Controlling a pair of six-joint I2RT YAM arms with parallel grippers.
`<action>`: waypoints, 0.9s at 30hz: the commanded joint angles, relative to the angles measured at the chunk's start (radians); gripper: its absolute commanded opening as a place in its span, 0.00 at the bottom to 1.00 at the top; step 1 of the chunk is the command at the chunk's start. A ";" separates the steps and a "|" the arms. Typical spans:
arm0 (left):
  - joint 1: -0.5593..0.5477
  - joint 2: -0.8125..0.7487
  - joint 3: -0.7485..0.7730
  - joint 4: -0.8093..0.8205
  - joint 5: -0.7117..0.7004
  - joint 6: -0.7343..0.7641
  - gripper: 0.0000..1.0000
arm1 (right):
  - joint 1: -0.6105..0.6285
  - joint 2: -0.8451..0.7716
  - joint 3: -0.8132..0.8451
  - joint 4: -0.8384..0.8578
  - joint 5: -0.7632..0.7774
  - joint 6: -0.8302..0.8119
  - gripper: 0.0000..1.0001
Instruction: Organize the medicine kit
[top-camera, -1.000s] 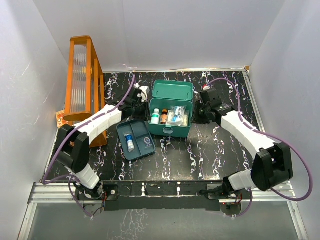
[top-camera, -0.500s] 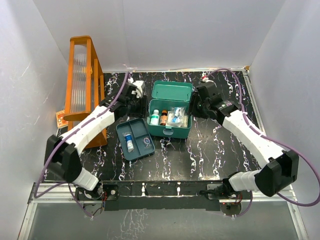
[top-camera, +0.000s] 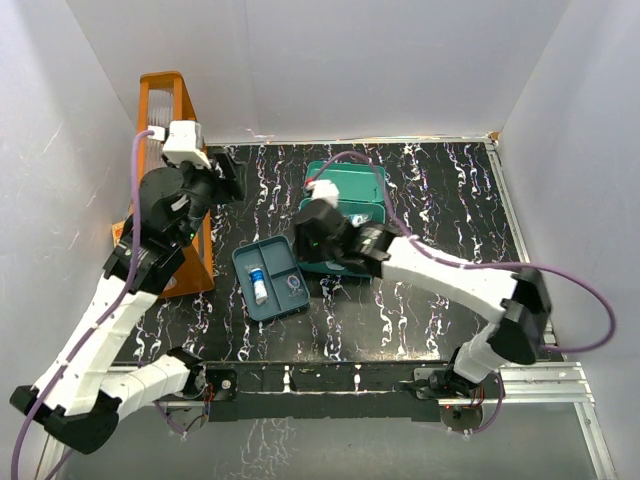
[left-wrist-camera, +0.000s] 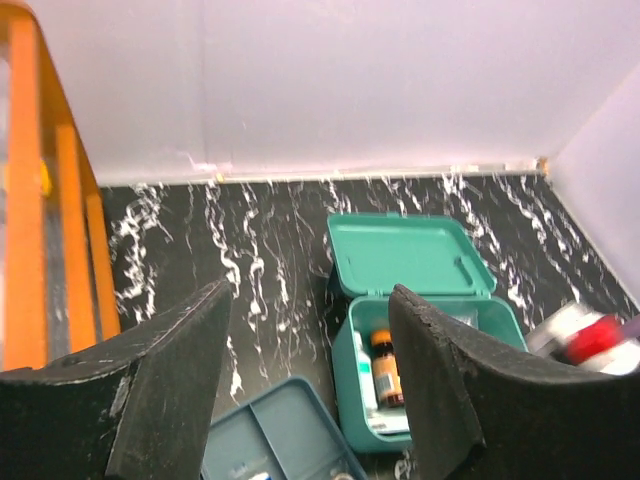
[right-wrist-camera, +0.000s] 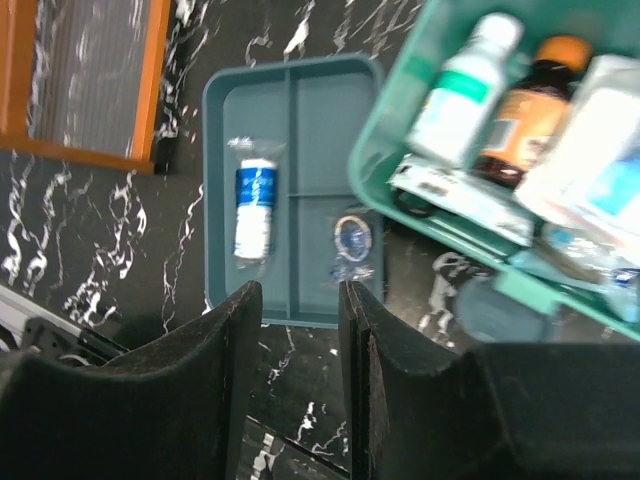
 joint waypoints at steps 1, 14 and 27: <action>0.005 -0.049 0.032 0.080 -0.095 0.071 0.63 | 0.123 0.125 0.101 0.060 0.133 -0.009 0.35; 0.006 -0.148 -0.054 0.167 -0.255 0.023 0.66 | 0.189 0.480 0.234 0.056 0.098 -0.060 0.25; 0.006 -0.138 -0.051 0.151 -0.277 0.040 0.68 | 0.181 0.630 0.349 -0.021 0.195 -0.045 0.19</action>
